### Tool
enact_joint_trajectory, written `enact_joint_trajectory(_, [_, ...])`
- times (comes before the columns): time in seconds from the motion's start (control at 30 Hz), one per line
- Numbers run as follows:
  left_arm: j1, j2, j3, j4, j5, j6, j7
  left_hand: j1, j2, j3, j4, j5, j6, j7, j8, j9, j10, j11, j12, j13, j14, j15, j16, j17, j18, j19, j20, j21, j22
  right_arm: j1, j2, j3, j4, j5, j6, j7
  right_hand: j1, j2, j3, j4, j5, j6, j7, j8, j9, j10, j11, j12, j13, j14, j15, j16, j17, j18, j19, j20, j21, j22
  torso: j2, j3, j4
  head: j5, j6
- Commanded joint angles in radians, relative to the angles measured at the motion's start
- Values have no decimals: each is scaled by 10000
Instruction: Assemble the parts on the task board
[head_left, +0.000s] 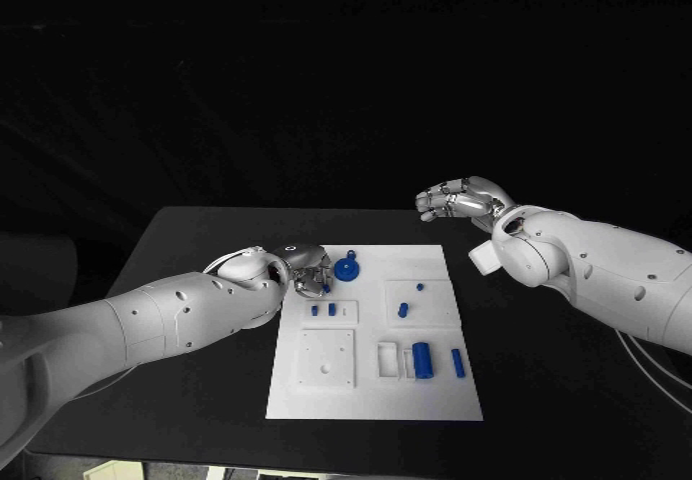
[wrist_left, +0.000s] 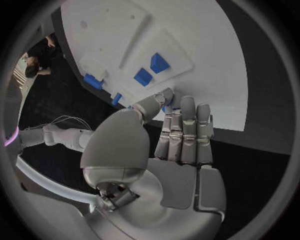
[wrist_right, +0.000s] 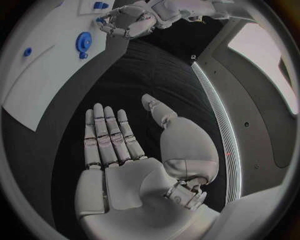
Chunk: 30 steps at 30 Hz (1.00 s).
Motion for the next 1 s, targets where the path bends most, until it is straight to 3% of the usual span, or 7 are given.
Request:
enact_joint_trajectory(0.03, [-86,46,-82,63,-505,247,-42,-6,64,-6,25,1,60,-4,35,-9,53,-40,-65,-15,22,3,56,14,178,34,-644,67,11,-4,-9,2,8,-70,158,112,-25,23,-48,0,56,-36,239,54,-15,-13,44,-68,-15,-37,45,-69,-14,190,-16,78,-44,10,-2,-5,0,-17,2])
enact_joint_trajectory(0.8, [-87,88,-164,88,-944,-12,-148,5,26,7,15,27,90,-12,43,-19,83,-45,-67,-15,3,-1,59,24,172,20,-646,78,17,-17,5,1,-20,-71,171,110,-28,20,-59,6,54,-39,241,55,-19,-17,46,-70,-16,-38,48,-74,-20,192,-15,83,-57,18,0,2,-4,-15,-3])
enact_joint_trajectory(1.0, [-86,56,-165,53,-764,-221,-125,69,-271,66,19,-51,-367,165,-224,-173,-235,89,-292,-118,-145,121,-3,23,160,-84,-573,39,-1,-19,-6,0,-9,-88,188,103,-32,9,-69,5,50,-46,243,52,-23,-24,49,-73,-17,-46,55,-81,-25,190,-24,86,-67,21,-4,-4,6,-25,7])
